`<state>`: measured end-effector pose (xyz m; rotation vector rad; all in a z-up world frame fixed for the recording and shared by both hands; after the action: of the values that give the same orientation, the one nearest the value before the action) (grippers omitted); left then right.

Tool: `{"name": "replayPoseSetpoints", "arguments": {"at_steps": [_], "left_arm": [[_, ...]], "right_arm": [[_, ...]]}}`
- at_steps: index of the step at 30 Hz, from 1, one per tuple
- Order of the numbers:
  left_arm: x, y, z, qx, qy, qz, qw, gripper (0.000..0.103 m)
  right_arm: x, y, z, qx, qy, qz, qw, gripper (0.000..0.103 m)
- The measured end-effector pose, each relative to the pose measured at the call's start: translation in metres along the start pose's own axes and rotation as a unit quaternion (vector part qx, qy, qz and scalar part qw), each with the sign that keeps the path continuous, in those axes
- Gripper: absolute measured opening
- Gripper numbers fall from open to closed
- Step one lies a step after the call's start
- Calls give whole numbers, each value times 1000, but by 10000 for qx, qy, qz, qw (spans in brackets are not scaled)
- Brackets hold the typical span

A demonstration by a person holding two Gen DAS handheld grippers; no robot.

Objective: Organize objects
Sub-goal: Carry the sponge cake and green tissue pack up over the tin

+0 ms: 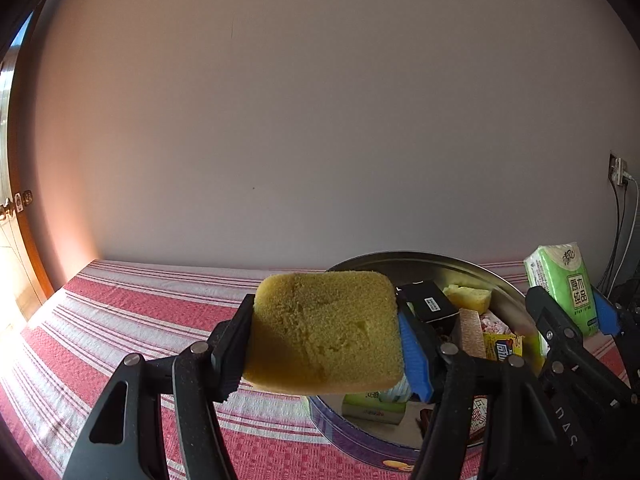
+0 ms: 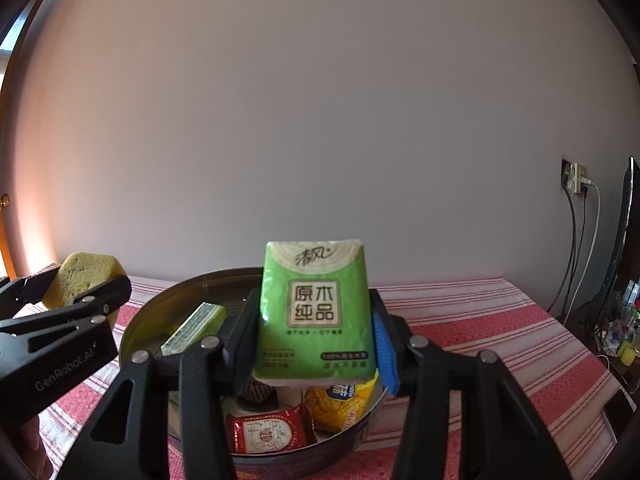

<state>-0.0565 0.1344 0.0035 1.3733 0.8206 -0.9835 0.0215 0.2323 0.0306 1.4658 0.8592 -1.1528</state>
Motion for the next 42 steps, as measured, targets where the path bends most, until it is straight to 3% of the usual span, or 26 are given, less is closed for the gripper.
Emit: {"name": "replayPoseSetpoints", "arguments": {"at_steps": [12, 23, 42], "left_arm": [[0, -32, -35, 253, -27, 195, 9995, 66], [-1, -49, -48, 323, -68, 220, 9992, 66], [-15, -93, -40, 236, -148, 491, 9984, 66]], "right_arm": [[1, -22, -27, 336, -132, 173, 9992, 50], [-5, -22, -27, 447, -112, 136, 9988, 50], [-3, -47, -34, 190, -229, 372, 9989, 50]]}}
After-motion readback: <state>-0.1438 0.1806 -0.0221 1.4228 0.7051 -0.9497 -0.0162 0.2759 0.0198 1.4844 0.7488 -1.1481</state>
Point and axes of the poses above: each gripper's, at about its wrist camera, not at the fingertips, and y roughly against the way its jaws point, z to its left, x to its underside, the point moved 7 cm from there along -y, roughly the way its jaws point, and after that the axes turned 8 degrees about -x, right-handed, at the moved point
